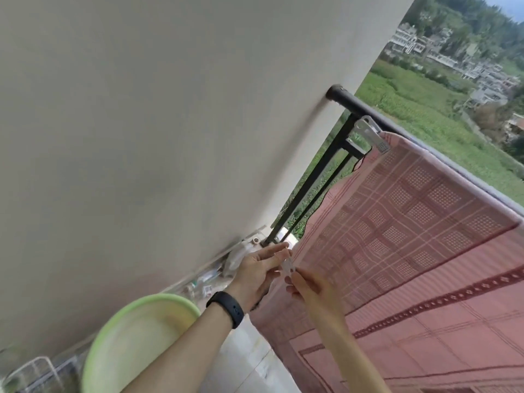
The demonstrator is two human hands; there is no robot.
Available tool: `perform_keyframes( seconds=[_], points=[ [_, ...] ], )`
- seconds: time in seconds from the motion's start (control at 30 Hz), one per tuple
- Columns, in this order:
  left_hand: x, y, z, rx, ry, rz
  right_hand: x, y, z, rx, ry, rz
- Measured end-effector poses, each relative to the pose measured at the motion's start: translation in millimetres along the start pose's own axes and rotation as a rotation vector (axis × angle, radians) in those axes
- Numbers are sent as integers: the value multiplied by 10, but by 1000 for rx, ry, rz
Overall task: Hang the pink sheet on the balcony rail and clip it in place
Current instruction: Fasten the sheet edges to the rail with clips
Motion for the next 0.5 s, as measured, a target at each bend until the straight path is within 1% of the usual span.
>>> perform_keyframes(
  seconds=[0.07, 0.17, 0.27, 0.3, 0.4, 0.5],
  points=[
    [-66, -44, -134, -56, 51, 7, 8, -9, 166, 52, 97, -26],
    [-164, -72, -348, -135, 283, -8, 60, -54, 340, 105, 154, -127],
    [-273, -101, -516, -171, 542, 93, 44, -114, 474, 130, 131, -198],
    [-292, -115, -567, -178, 577, 116, 10, -107, 524, 122, 112, -218],
    [-313, -132, -700, -198, 546, 165, -57, -62, 612, 77, 54, -276],
    [-297, -121, -780, -260, 536, 195, -123, 6, 699, 55, 27, -253]
  ],
)
Point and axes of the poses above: each hand's wrist, its own y-axis towards the middle knuckle, its own x-axis out of the palm, z = x × y, the point moved 8 cm from there along y, towards the middle knuckle, and after that the axes turned 13 degrees about -z, right-handed, at the moved point
